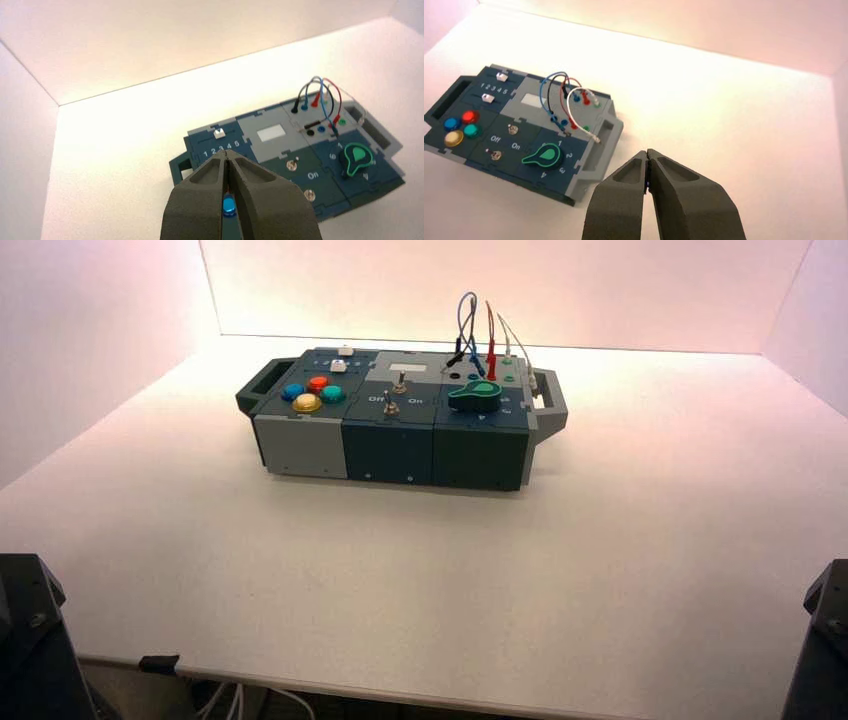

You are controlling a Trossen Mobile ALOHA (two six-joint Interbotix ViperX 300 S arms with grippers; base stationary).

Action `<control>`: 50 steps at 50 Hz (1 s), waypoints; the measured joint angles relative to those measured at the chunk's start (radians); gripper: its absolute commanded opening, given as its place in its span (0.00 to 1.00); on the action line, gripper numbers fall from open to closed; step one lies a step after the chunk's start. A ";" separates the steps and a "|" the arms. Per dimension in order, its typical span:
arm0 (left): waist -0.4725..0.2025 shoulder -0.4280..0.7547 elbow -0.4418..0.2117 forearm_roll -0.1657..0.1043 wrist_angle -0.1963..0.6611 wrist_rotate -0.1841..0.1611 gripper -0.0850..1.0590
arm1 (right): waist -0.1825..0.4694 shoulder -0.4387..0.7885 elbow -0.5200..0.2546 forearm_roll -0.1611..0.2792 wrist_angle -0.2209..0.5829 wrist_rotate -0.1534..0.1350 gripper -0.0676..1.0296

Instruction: Pull the red wire.

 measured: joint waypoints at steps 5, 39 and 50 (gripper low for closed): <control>-0.021 0.021 -0.005 0.000 0.021 0.052 0.05 | 0.000 0.044 -0.014 0.006 0.002 0.000 0.04; -0.081 0.101 -0.061 -0.002 0.167 0.143 0.05 | 0.138 0.304 -0.198 0.025 0.094 -0.086 0.04; -0.086 0.098 -0.061 0.000 0.173 0.152 0.05 | 0.169 0.400 -0.244 0.026 0.127 -0.106 0.05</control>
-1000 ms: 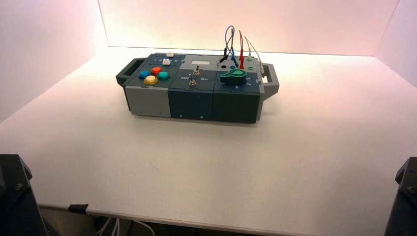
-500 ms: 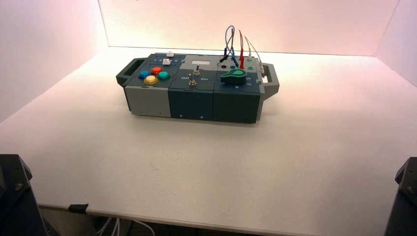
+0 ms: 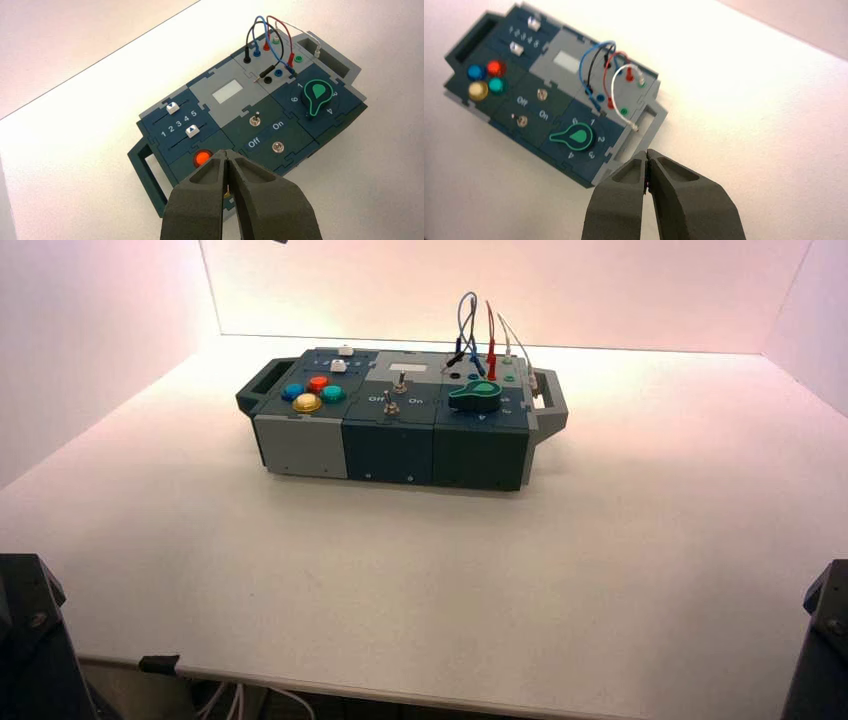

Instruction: Pull the red wire.

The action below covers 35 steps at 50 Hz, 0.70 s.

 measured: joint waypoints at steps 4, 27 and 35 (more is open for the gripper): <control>0.000 -0.003 -0.002 -0.002 0.002 0.003 0.05 | 0.005 0.026 -0.011 0.000 0.003 -0.012 0.07; -0.002 -0.006 0.000 -0.002 0.002 0.006 0.05 | 0.055 0.219 -0.104 0.000 0.032 -0.023 0.33; -0.002 -0.006 -0.002 -0.002 0.003 0.006 0.05 | 0.081 0.287 -0.137 0.000 0.032 -0.025 0.40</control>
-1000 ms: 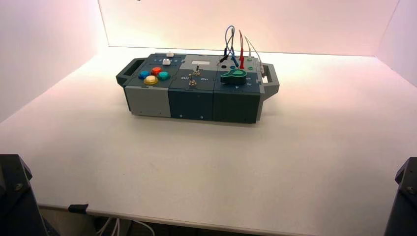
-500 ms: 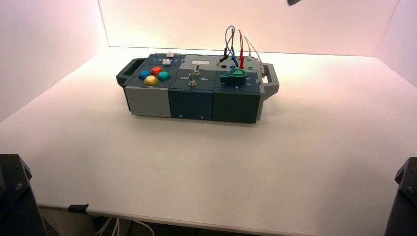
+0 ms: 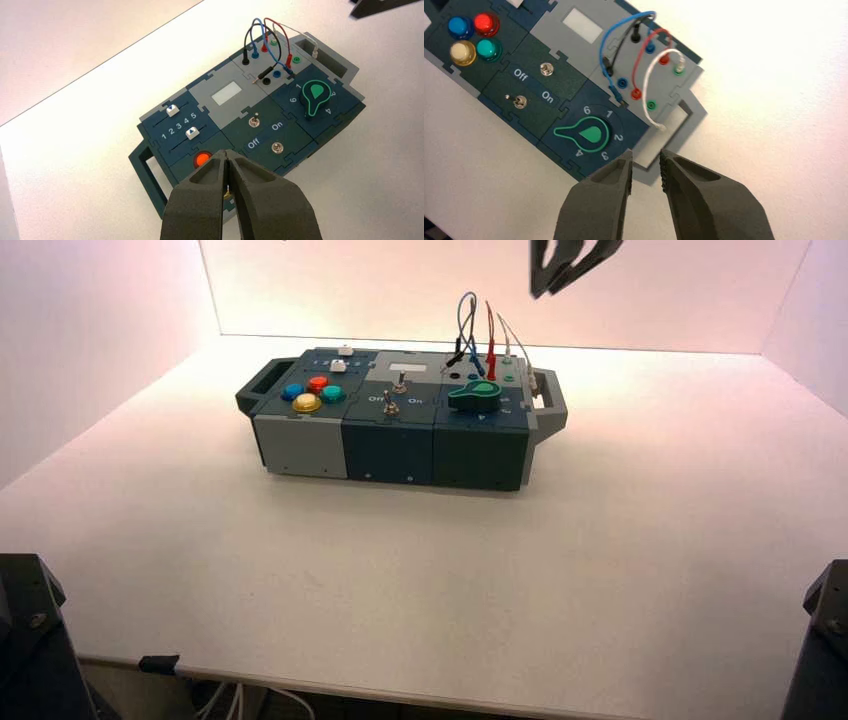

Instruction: Pull the red wire.

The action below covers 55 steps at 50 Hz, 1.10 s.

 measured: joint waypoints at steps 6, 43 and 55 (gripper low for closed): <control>0.000 0.000 0.002 0.000 -0.002 0.002 0.05 | 0.005 0.048 -0.023 0.000 0.000 0.000 0.47; -0.002 0.000 0.002 0.000 0.000 0.000 0.05 | 0.005 0.276 -0.143 -0.002 -0.023 -0.002 0.49; -0.002 0.000 0.002 0.000 0.000 0.002 0.05 | 0.006 0.301 -0.173 -0.002 0.009 0.002 0.55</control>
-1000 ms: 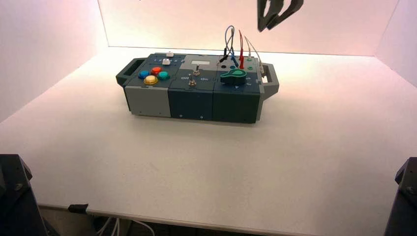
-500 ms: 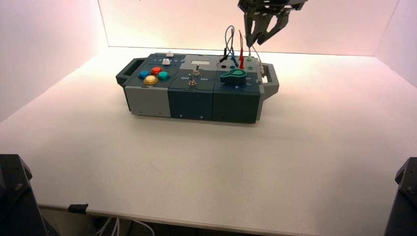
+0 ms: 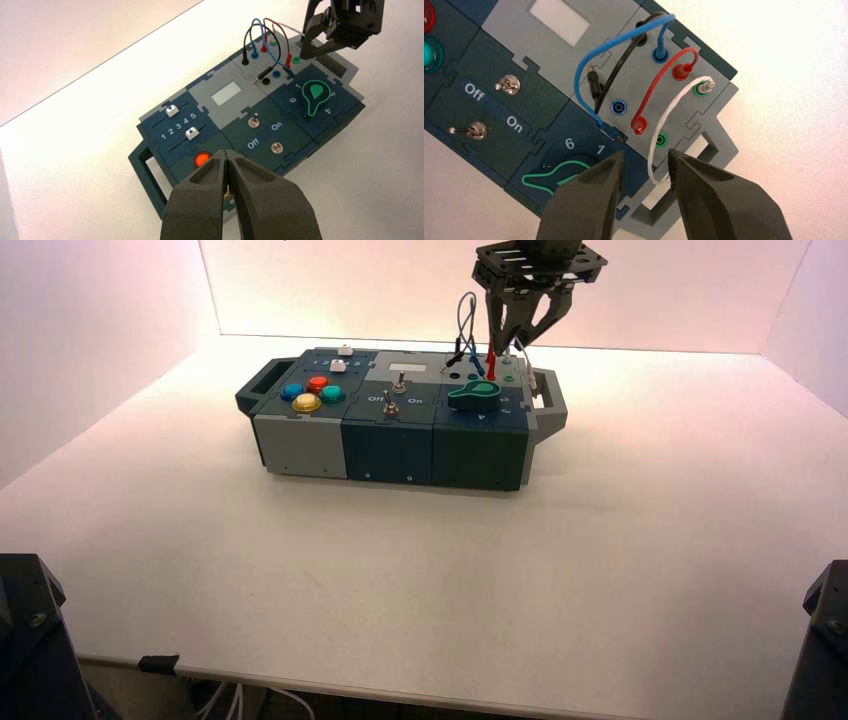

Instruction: Pull the red wire.

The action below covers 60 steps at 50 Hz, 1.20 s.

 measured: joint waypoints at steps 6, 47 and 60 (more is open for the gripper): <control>0.000 0.000 0.000 0.000 0.000 0.000 0.05 | 0.000 0.000 -0.021 0.000 0.023 0.000 0.56; 0.002 0.000 0.000 0.000 0.000 -0.002 0.05 | 0.110 -0.075 -0.020 0.002 0.207 0.002 0.56; 0.000 -0.006 0.000 0.000 0.000 0.000 0.05 | 0.067 -0.051 0.009 0.000 0.054 0.008 0.56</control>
